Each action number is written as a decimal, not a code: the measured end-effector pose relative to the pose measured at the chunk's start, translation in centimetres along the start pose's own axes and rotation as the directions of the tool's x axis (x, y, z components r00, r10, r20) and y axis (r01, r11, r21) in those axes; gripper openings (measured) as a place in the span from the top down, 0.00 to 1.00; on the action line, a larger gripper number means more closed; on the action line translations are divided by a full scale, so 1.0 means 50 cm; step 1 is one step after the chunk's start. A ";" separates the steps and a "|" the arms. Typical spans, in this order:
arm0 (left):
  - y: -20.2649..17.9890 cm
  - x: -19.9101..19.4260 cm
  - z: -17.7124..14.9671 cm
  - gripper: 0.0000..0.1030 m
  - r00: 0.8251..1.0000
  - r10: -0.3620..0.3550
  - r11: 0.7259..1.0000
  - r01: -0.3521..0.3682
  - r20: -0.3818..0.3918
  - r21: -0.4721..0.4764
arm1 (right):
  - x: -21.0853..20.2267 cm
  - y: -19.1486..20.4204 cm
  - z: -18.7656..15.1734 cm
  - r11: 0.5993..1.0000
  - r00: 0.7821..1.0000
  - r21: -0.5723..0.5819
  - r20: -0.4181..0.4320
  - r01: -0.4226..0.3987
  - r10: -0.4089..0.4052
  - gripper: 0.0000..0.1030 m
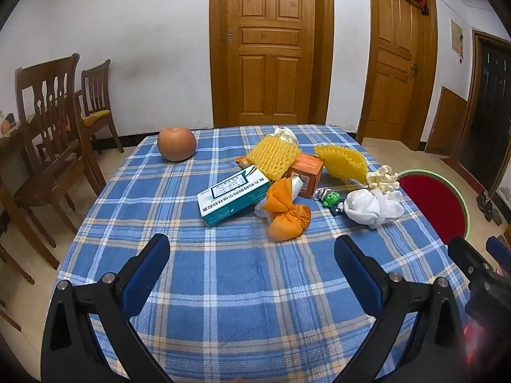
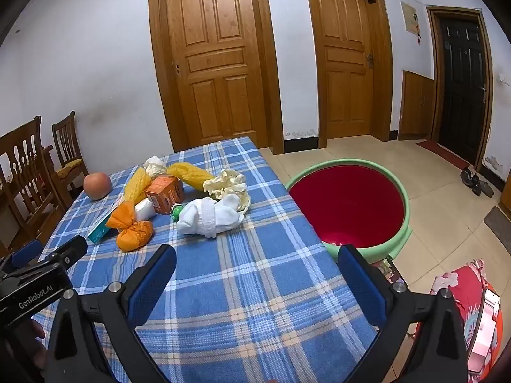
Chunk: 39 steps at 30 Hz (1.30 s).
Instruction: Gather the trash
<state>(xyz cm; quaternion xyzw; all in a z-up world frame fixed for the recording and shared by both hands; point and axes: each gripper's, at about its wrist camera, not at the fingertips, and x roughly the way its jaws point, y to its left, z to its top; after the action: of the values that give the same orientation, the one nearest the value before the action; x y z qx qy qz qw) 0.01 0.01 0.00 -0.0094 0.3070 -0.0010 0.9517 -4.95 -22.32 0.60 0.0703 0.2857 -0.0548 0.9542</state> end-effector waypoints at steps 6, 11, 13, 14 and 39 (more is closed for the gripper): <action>0.000 0.001 0.002 0.01 1.000 -0.002 1.000 0.002 0.004 -0.002 | -0.001 0.006 0.006 1.000 1.000 -0.009 0.010 -0.002 0.002 0.00; 0.002 -0.010 0.000 0.01 1.000 0.000 1.000 0.000 0.004 -0.008 | -0.005 0.014 -0.007 1.000 1.000 -0.013 0.011 0.001 -0.001 0.00; 0.003 -0.013 0.000 0.01 1.000 0.001 1.000 -0.001 0.004 -0.007 | -0.005 0.018 -0.013 1.000 1.000 -0.012 0.014 0.004 -0.004 0.00; 0.004 -0.013 -0.001 0.01 1.000 0.003 1.000 -0.003 0.003 -0.008 | -0.007 0.010 -0.006 1.000 1.000 -0.008 0.010 0.002 -0.002 0.00; 0.023 -0.009 0.005 0.01 1.000 0.008 1.000 -0.008 0.008 -0.027 | -0.006 0.001 0.001 1.000 1.000 -0.002 0.008 -0.003 0.003 0.00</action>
<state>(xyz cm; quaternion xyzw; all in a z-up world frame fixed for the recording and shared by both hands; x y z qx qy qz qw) -0.23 1.16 0.43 -0.0210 0.3032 0.0070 0.9527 -5.16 -22.28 0.78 0.0698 0.2820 -0.0535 0.9554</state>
